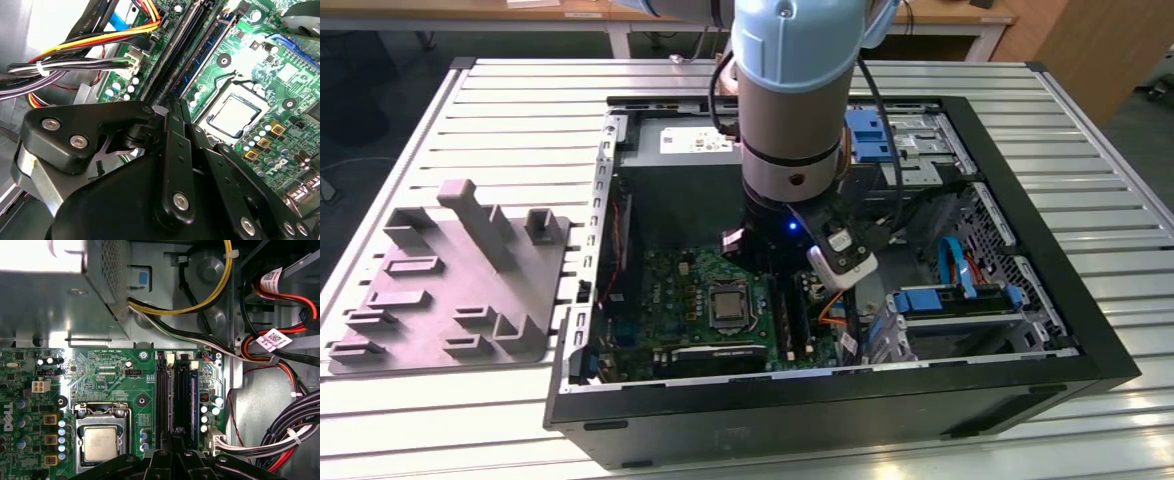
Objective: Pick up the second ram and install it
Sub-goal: 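Insert the second ram into the second slot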
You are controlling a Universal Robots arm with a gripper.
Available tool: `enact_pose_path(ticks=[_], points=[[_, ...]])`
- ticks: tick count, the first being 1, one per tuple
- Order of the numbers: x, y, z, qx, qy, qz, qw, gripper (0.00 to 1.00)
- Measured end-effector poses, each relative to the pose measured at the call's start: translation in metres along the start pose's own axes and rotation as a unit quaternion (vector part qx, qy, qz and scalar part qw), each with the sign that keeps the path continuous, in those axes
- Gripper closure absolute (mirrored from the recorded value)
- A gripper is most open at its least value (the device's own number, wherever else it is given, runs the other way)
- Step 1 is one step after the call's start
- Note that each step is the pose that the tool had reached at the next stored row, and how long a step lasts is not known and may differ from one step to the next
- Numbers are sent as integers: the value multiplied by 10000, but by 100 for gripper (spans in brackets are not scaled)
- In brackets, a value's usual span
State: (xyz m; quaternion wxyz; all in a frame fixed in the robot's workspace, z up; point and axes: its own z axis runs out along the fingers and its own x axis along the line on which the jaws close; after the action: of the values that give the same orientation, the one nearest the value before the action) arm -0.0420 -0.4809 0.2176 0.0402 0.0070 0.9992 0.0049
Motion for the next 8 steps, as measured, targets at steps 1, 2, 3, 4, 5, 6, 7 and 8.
enact_pose_path(ticks=[1,2,3,4,5,6,7,8], points=[[0,0,0,0,0,0,10000,89],[0,0,0,0,0,0,10000,89],[0,0,1,0,0,0,10000,89],[0,1,6,-2,-1,0,10000,89],[1,1,15,-3,-1,0,10000,89],[1,1,22,-2,0,0,10000,89],[2,0,24,-1,0,0,10000,89],[2,0,24,-1,0,0,10000,89]])
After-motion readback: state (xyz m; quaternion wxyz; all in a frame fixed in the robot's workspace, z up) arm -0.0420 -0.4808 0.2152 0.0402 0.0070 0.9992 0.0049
